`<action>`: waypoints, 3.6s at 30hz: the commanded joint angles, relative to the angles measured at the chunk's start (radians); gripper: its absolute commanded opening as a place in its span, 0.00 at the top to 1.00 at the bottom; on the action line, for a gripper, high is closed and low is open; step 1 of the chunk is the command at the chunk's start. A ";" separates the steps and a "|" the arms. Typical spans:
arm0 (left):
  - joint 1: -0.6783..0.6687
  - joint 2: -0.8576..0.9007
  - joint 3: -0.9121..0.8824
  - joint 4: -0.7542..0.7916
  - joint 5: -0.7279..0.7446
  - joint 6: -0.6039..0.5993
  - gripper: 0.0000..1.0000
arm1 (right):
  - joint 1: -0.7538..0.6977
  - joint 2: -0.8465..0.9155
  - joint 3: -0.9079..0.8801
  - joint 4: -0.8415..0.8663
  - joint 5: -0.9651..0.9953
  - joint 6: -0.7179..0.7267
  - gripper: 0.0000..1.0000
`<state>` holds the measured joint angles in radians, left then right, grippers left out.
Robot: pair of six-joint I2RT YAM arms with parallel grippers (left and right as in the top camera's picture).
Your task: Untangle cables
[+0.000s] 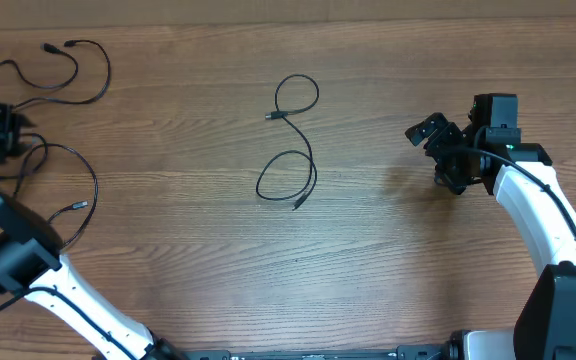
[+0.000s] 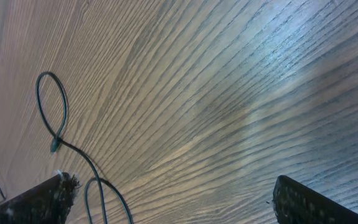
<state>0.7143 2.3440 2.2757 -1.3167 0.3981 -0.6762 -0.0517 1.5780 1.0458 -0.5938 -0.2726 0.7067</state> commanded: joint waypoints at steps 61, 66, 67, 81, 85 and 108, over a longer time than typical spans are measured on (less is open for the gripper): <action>0.005 -0.025 -0.460 0.071 -0.314 0.067 0.48 | -0.001 0.001 0.022 0.005 0.010 -0.004 0.00; 0.005 -0.025 -0.463 0.089 -0.328 0.071 0.61 | -0.001 0.001 0.022 0.005 0.010 -0.004 0.00; 0.005 -0.025 -0.463 0.097 -0.327 0.071 0.65 | -0.001 0.001 0.022 0.005 0.010 -0.004 0.00; 0.003 -0.025 -0.463 0.209 -0.327 0.088 0.96 | -0.001 0.001 0.022 0.005 0.010 -0.004 0.00; 0.003 -0.025 -0.449 0.222 -0.327 0.151 0.96 | -0.001 0.001 0.022 0.005 0.010 -0.004 0.00; 0.003 -0.026 -0.207 0.086 -0.286 0.206 0.36 | -0.001 0.001 0.022 0.005 0.010 -0.004 0.00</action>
<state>0.7258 2.3173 2.0468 -1.2243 0.0837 -0.4995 -0.0517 1.5780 1.0458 -0.5938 -0.2726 0.7063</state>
